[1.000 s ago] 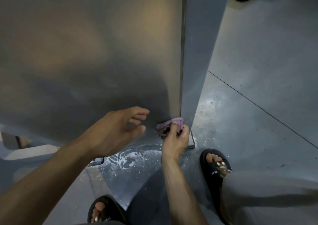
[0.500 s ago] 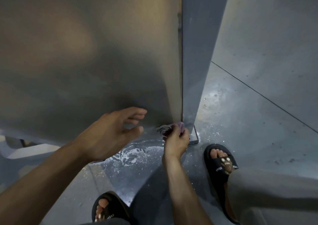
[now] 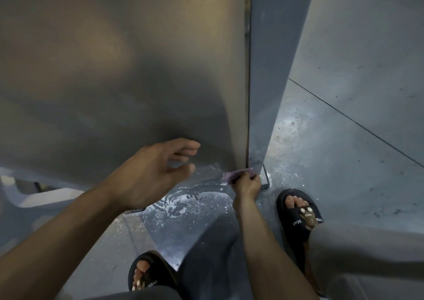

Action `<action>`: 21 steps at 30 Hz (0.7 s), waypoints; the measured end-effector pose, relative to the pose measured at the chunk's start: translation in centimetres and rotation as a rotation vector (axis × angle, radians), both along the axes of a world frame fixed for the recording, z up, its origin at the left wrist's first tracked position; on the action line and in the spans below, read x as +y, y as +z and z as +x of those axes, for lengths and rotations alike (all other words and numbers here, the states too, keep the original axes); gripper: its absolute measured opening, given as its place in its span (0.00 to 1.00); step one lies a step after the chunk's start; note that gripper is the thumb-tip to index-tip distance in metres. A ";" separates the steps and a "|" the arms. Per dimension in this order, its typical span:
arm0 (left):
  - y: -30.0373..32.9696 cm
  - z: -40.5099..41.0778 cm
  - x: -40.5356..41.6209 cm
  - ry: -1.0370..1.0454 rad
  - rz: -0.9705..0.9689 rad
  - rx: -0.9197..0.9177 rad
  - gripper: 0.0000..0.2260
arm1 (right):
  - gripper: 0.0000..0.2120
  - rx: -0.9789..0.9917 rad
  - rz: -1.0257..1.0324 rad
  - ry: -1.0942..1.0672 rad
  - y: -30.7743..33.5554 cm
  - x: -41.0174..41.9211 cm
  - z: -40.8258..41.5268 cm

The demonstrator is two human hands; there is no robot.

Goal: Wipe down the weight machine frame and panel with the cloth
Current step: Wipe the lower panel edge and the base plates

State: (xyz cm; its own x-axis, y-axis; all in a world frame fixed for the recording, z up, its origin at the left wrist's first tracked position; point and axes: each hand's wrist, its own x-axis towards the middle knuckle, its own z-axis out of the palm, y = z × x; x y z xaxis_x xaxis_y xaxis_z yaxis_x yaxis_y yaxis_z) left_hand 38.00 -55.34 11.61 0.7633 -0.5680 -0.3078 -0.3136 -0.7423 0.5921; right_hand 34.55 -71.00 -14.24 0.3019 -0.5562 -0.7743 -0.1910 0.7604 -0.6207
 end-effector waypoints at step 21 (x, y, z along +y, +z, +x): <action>0.2 0.0 -0.4 0.013 0.007 0.010 0.16 | 0.06 -0.008 0.290 0.193 -8.2 0.8 -3.2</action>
State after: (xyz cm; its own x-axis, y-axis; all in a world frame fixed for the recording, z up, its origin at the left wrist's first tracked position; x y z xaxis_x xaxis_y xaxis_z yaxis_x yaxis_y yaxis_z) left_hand 37.99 -55.76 11.84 0.7674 -0.5558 -0.3197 -0.2979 -0.7506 0.5898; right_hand 31.35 -70.18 -22.41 0.3867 -0.2455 -0.8889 -0.3443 0.8558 -0.3861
